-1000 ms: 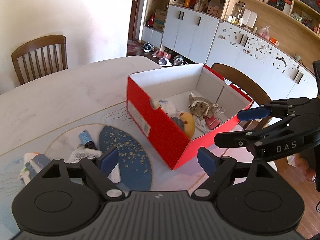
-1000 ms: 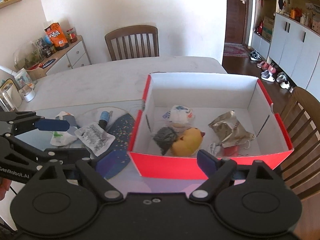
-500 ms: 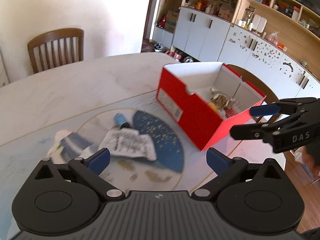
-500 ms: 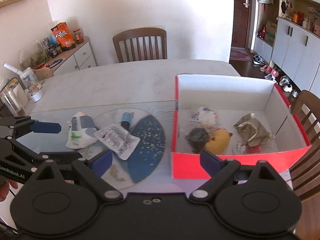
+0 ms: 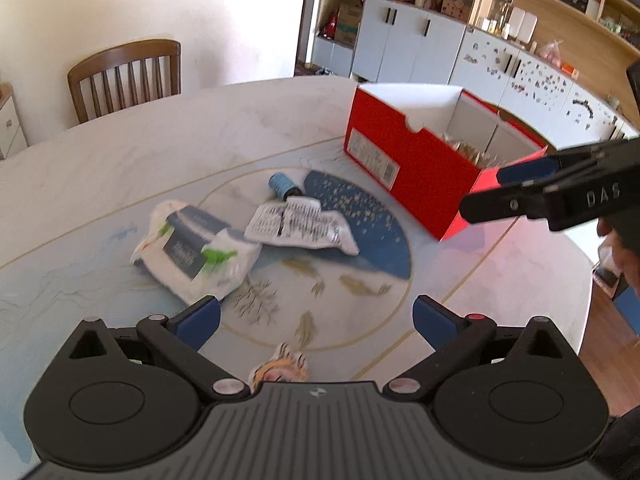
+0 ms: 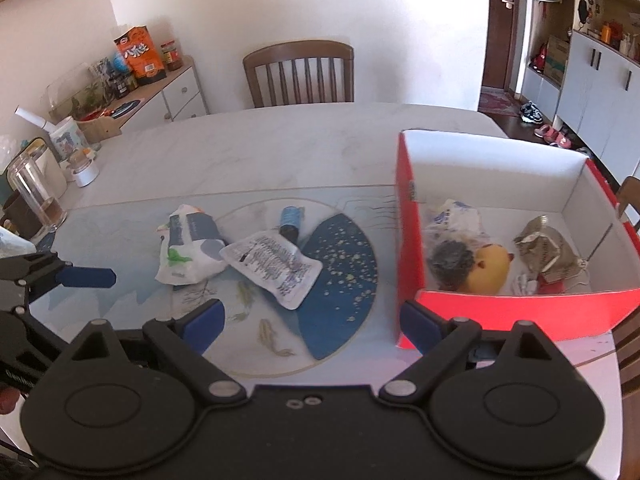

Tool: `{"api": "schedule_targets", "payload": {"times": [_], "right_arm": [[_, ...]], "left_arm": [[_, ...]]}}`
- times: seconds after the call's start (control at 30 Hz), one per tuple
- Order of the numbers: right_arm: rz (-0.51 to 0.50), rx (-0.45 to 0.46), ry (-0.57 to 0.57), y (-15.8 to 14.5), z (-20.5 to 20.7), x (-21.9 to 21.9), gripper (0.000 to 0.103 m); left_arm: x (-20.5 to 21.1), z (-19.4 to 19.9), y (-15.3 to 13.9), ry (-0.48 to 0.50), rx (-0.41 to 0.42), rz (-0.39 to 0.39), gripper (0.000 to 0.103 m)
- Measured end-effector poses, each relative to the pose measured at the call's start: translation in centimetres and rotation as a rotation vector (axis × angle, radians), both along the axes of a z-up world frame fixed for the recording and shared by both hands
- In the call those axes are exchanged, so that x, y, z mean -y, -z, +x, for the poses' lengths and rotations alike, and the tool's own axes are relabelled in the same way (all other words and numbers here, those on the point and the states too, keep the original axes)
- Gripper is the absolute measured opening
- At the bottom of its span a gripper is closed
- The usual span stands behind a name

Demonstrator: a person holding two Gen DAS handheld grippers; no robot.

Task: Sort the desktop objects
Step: 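Withdraw both tools from the box back over the table items, then grasp the cartoon-face plush with the left tool while the right approaches the white printed packet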

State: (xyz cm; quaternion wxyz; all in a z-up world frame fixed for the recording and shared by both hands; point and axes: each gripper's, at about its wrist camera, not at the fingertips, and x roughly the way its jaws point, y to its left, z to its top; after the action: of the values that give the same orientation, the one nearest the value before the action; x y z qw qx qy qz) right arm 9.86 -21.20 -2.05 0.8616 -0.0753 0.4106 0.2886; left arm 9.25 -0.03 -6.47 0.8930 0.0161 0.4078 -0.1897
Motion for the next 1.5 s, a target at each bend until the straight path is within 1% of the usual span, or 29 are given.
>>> {"api": "schedule_targets", "payload": {"times": [0.2, 0.33, 0.5, 0.6, 1.17, 1.33, 1.5], "right_arm": [[-0.01, -0.004, -0.024, 0.7, 0.3, -1.5, 0.094], [-0.016, -0.016, -0.029, 1.5, 0.9, -2.2, 0.094], [-0.028, -0.027, -0.048, 2.8, 1.9, -3.6, 0.094], [-0.037, -0.035, -0.065, 3.6, 2.4, -4.4, 0.094], [-0.092, -0.056, -0.161, 7.1, 5.9, -9.5, 0.093], [-0.105, -0.046, -0.204, 7.9, 6.7, -10.5, 0.093], [-0.136, -0.05, -0.222, 8.8, 7.6, -11.1, 0.093]], "left_arm": [[-0.8, -0.1, 1.0, -0.018, -0.021, -0.012, 0.103], [-1.1, 0.0, 1.7, -0.036, -0.027, -0.003, 0.103], [-1.4, 0.3, 3.0, -0.032, -0.08, -0.025, 0.103], [-1.5, 0.4, 3.9, -0.039, -0.099, -0.022, 0.103], [-1.8, 0.9, 6.1, -0.05, -0.119, 0.009, 0.103], [-1.8, 1.1, 6.7, -0.06, -0.127, 0.016, 0.103], [-1.7, 1.3, 7.1, -0.051, -0.133, 0.015, 0.103]]}}
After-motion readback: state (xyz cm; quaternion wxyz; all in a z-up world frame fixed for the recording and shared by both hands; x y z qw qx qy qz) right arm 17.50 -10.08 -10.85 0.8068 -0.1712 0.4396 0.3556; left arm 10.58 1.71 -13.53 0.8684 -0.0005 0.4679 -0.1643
